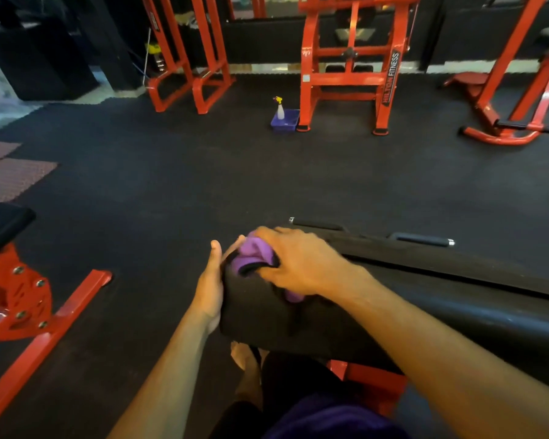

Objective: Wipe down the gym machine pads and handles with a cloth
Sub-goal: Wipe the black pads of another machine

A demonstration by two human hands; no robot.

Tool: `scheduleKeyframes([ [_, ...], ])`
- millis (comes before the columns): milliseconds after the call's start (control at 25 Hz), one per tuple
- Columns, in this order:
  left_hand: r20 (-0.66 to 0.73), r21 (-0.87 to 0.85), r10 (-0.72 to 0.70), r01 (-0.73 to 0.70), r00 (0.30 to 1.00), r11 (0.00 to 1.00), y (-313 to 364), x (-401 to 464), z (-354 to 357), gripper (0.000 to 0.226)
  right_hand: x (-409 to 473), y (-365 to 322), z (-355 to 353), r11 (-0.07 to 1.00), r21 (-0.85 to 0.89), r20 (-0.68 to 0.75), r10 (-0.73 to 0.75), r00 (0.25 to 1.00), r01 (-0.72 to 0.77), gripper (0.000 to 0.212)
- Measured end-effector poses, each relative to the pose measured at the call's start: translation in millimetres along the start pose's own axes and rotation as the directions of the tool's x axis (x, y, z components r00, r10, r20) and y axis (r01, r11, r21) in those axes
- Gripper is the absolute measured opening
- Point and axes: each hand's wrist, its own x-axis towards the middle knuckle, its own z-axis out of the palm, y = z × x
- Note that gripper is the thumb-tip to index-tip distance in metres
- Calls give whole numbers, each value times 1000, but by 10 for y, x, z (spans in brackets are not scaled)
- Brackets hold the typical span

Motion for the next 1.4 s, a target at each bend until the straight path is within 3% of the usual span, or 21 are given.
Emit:
scheduleKeyframes([
  [120, -74, 100, 62, -55, 995, 993, 34, -94, 86, 59, -549, 406, -343, 987, 89, 32, 131, 991, -134, 35],
  [280, -188, 386, 356, -265, 915, 884, -31, -134, 101, 53, -692, 424, -406, 988, 113, -40, 113, 993, -108, 31],
  [360, -152, 580, 567, -391, 810, 714, -83, -195, 180, 59, -626, 256, -356, 995, 71, -113, 72, 991, -64, 42],
  [440, 39, 700, 734, -543, 678, 465, -140, -244, 344, 62, -592, 132, -240, 998, -35, -109, 50, 993, -54, 55],
  [560, 292, 828, 760, -552, 580, 102, -237, -214, 465, 63, -649, 184, -151, 988, -102, -76, 108, 991, -115, 59],
  [640, 341, 874, 754, -485, 561, -34, -263, -172, 470, 62, -881, 477, -335, 970, -17, -46, 242, 969, -243, 49],
  [760, 369, 885, 755, -453, 542, -107, -272, -173, 454, 59, -1387, 891, -696, 912, 84, 25, 401, 916, -402, 47],
  [840, 414, 875, 737, -457, 533, -161, -250, -156, 429, 56, -1520, 1002, -741, 899, 121, 67, 415, 907, -420, 37],
  [960, 480, 851, 691, -478, 540, -218, -179, -131, 376, 56, -1230, 839, -601, 917, 7, -2, 399, 917, -399, 31],
  [1200, 492, 836, 688, -509, 533, -204, -136, -166, 388, 52, -717, 490, -297, 972, -19, -40, 233, 972, -234, 37],
  [1400, 477, 833, 699, -527, 533, -166, -144, -206, 390, 50, -1482, 833, -612, 913, 66, -53, 406, 912, -402, 35],
])
